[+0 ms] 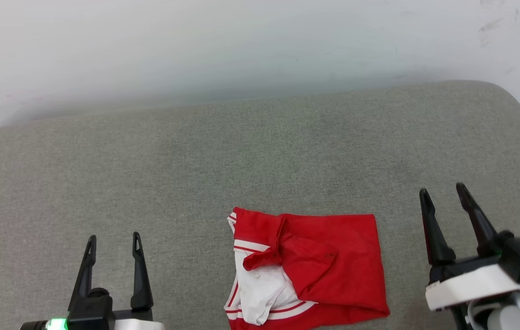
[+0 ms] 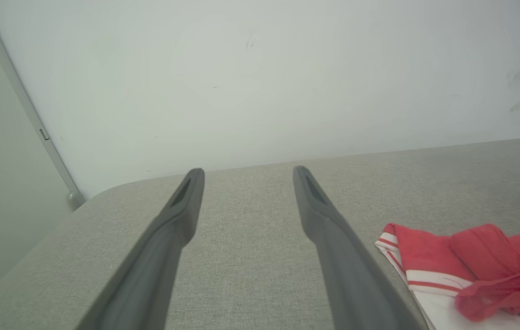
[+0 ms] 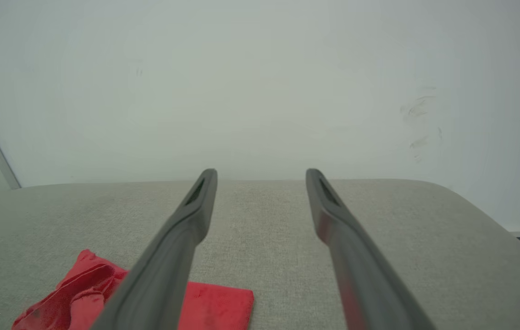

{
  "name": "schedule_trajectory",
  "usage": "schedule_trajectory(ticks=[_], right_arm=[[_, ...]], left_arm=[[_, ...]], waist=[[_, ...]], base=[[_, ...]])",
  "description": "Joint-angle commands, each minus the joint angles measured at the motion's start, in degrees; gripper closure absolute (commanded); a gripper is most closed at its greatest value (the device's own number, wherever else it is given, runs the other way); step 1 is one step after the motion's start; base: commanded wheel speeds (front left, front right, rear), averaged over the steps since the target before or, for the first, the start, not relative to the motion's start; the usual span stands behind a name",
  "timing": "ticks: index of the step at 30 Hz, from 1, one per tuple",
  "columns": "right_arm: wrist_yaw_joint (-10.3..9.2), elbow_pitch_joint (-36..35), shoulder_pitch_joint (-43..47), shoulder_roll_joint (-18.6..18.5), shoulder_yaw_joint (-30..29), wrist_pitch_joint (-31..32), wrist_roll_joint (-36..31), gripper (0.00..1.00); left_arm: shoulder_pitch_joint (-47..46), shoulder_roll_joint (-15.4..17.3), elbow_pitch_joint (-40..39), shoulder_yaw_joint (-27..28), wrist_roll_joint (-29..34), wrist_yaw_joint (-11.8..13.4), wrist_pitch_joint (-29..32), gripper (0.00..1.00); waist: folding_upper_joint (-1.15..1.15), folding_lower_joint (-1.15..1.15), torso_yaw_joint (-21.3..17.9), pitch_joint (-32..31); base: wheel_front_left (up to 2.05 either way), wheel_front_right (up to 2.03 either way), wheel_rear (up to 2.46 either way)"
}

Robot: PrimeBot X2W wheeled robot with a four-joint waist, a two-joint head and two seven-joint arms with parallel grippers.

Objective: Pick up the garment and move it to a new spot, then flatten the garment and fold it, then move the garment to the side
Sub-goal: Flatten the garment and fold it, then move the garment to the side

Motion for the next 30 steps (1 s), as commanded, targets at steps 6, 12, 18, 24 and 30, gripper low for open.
schedule_trajectory(ticks=[6,12,18,24,30], right_arm=[[-0.02,-3.2,6.2,3.1,-1.9,-0.1,-1.8,0.0],[-0.02,-3.9,7.4,3.8,-2.3,-0.1,-2.4,0.0],[-0.02,-5.6,2.1,1.4,-4.5,-0.1,-2.0,0.0],[-0.02,-4.3,-8.0,-5.3,-1.3,5.6,1.9,0.0],[-0.02,-3.1,-17.0,-15.7,9.7,28.4,16.1,0.0]], left_arm=[[1.5,-0.3,0.2,1.0,0.2,-0.5,-0.1,0.0],[2.0,-0.7,0.4,1.3,0.4,-0.9,-0.1,0.0],[1.7,-1.0,0.5,1.3,0.4,-1.3,-0.1,0.0],[0.2,-1.3,0.5,1.3,0.5,-1.7,-0.1,0.0],[-1.1,-1.6,0.5,1.6,0.3,-2.1,-0.1,0.0]], waist=[[0.0,0.0,0.2,-0.7],[0.0,0.0,0.4,-1.1],[0.0,0.0,1.0,-0.8],[0.0,0.0,1.5,1.0],[0.0,0.0,1.8,2.9]], base=[[0.0,0.0,0.0],[0.0,0.0,0.0],[0.0,0.0,0.0],[0.0,0.0,0.0],[0.0,0.0,0.0]])
